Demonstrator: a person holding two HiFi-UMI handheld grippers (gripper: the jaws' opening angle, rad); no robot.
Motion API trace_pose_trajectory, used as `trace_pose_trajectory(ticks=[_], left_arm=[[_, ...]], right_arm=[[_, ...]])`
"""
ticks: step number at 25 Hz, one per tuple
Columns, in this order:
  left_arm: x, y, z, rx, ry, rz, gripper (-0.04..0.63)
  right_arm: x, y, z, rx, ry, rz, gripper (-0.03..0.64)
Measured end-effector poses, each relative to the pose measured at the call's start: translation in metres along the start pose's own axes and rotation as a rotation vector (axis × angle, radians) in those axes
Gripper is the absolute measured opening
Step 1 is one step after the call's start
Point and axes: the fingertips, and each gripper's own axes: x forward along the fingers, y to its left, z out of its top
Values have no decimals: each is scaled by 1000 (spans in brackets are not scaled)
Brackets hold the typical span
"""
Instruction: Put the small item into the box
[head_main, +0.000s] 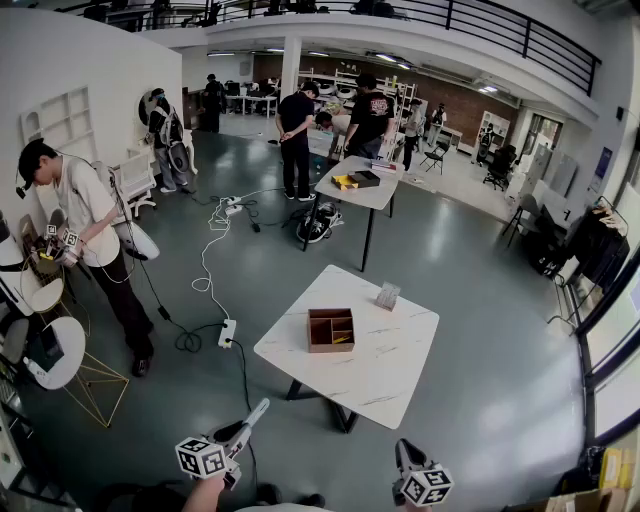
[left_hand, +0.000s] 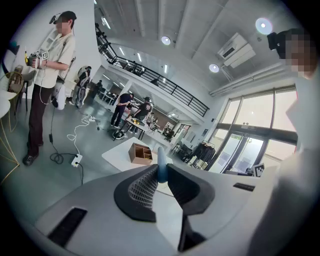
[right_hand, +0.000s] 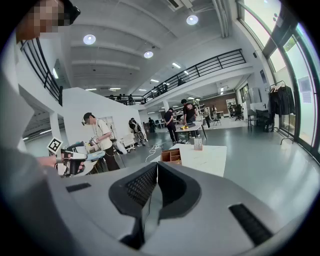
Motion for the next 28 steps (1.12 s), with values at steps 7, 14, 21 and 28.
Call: trace_pose_trajectory(ticks=[7, 14, 21, 28], left_arm=[[9, -3, -2, 3, -2, -2, 67], [16, -4, -6, -1, 4, 6, 67], [25, -8, -7, -1, 6, 16, 67], [36, -16, -14, -2, -2, 40, 67]], right_arm=[[5, -9, -3, 2, -1, 4, 26], [12, -14, -2, -5, 2, 21, 26], [11, -28, 0, 27, 12, 7, 28], [1, -51, -12, 41, 34, 4, 28]])
